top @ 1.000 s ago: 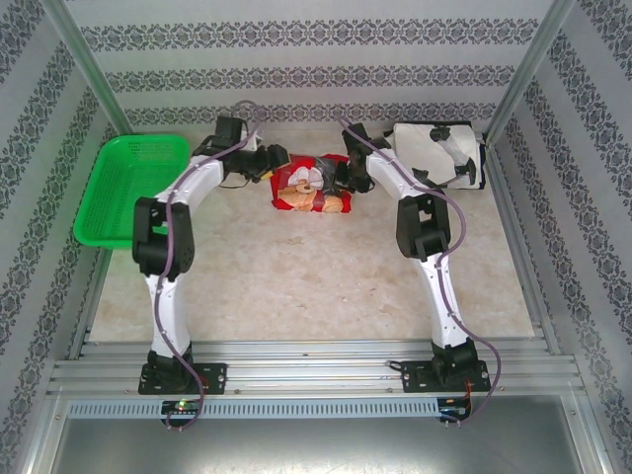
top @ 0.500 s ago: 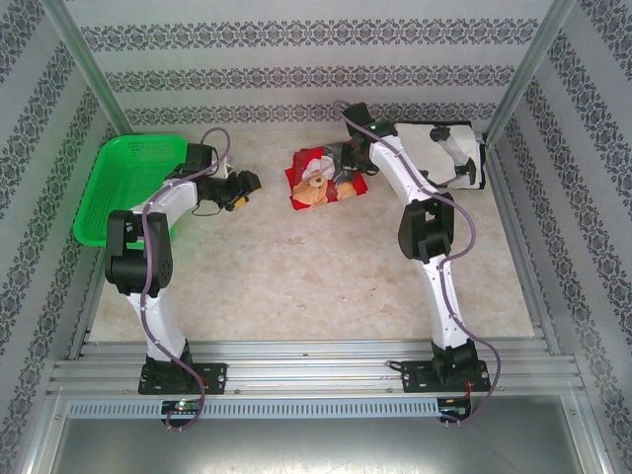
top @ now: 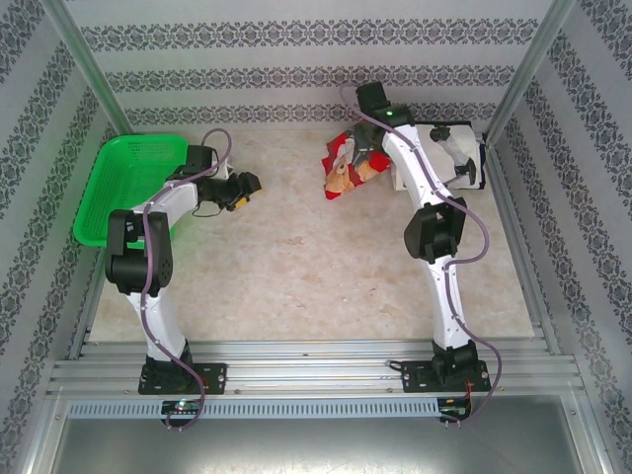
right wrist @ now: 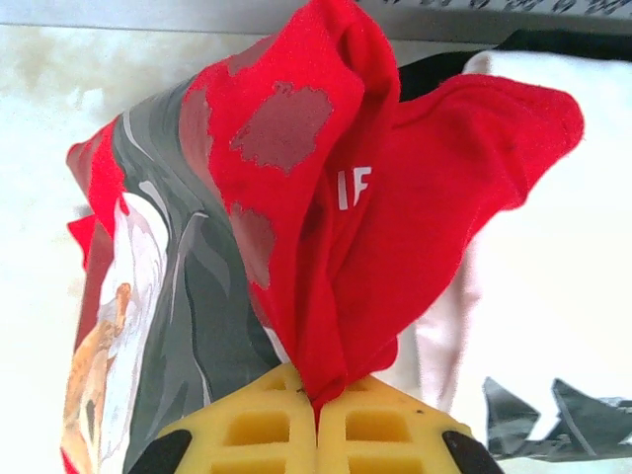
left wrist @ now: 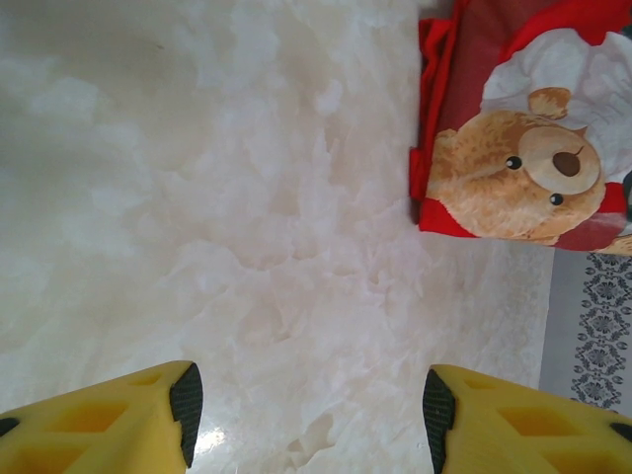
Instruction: Fold and stack the t-shirts
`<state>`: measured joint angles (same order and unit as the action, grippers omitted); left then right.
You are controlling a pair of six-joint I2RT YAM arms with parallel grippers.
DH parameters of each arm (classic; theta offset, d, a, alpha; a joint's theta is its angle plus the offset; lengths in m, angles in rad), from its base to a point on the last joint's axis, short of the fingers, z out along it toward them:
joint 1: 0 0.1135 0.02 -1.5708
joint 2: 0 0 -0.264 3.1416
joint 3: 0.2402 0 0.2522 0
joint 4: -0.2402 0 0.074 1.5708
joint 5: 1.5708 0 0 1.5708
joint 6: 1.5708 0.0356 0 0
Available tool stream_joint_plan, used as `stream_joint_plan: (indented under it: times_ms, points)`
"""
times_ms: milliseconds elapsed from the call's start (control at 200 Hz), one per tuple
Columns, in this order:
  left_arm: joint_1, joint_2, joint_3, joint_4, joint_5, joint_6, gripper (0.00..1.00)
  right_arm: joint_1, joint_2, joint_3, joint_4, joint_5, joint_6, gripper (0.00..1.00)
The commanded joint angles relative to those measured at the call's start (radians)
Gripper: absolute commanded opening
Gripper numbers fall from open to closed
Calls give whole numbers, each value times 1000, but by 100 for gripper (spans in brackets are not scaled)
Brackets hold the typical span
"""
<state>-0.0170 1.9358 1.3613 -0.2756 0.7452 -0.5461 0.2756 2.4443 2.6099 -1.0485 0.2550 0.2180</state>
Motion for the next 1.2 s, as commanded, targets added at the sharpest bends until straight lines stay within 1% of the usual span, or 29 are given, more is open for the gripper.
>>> stream_joint_plan:
  times_ms: [0,250,380,450,754,869,999,1194]
  points:
    - [20,18,-21,18,22,43,61,-38,-78,23,4,59,-80,0]
    - [35,17,-39,3,24,64,60,-103,-112,6,31,51,-180,0]
    - [40,15,-37,-16,21,79,59,-142,-125,-6,41,27,-201,0]
    - [44,14,-40,-20,19,79,59,-166,-140,-40,61,17,-215,0]
    - [46,-12,-55,-42,23,106,59,-289,-174,-153,115,-38,-169,0]
    - [46,-40,-55,-45,29,108,61,-327,-193,-217,155,-51,-142,0]
    - [46,-105,-36,-42,41,94,62,-377,-204,-281,222,-73,-126,0]
    - [46,-237,16,-26,59,72,67,-445,-152,-253,243,-107,-124,0]
